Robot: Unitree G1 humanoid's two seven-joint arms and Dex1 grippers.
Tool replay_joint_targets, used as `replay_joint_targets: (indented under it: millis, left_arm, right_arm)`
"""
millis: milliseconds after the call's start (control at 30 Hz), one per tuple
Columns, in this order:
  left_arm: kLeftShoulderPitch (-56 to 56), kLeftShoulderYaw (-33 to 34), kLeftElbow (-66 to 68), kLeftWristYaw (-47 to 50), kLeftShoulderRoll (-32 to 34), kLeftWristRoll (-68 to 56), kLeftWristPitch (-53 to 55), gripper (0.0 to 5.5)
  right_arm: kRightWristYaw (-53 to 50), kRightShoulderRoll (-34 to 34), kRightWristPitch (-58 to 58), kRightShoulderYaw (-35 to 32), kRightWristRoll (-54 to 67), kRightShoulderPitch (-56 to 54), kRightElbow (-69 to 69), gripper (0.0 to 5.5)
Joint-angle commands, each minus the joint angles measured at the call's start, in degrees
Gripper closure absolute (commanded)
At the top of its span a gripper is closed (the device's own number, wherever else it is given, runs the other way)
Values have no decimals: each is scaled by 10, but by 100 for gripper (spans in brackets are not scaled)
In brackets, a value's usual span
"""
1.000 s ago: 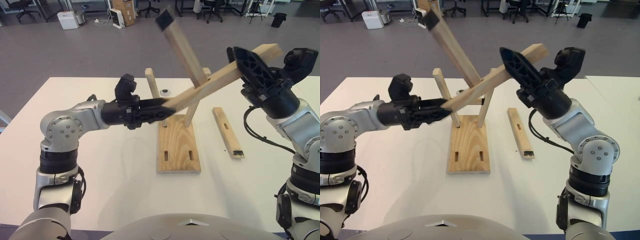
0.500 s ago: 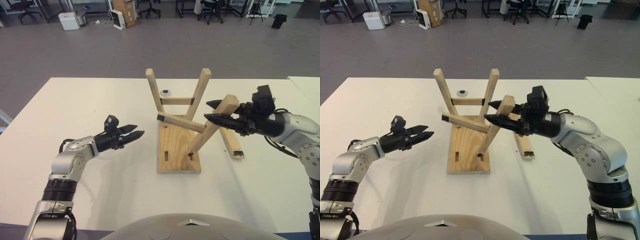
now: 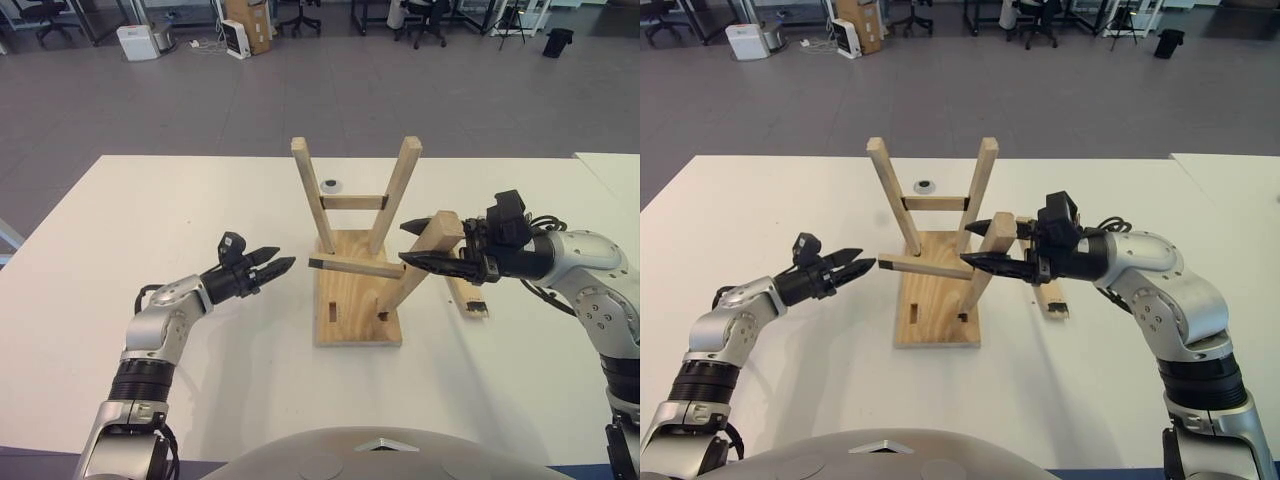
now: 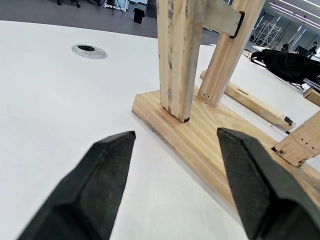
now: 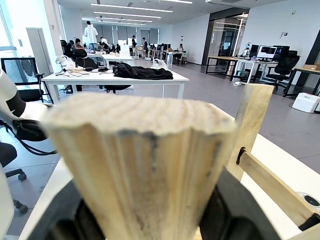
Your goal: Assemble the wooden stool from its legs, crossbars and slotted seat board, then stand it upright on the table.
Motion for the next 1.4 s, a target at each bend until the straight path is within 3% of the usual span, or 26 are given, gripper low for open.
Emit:
replay_joint_targets:
  millis: [33, 867, 1400]
  left_arm:
    - [-13, 3, 0, 0, -2, 12, -5, 249]
    - [51, 11, -43, 20, -27, 4, 13, 249]
    - [49, 1, -42, 21, -37, 9, 11, 249]
  right_arm:
    - [13, -6, 8, 1, -4, 1, -1, 343]
    - [46, -37, 33, -43, 8, 0, 13, 346]
    - [129, -50, -22, 55, -93, -62, 94, 346]
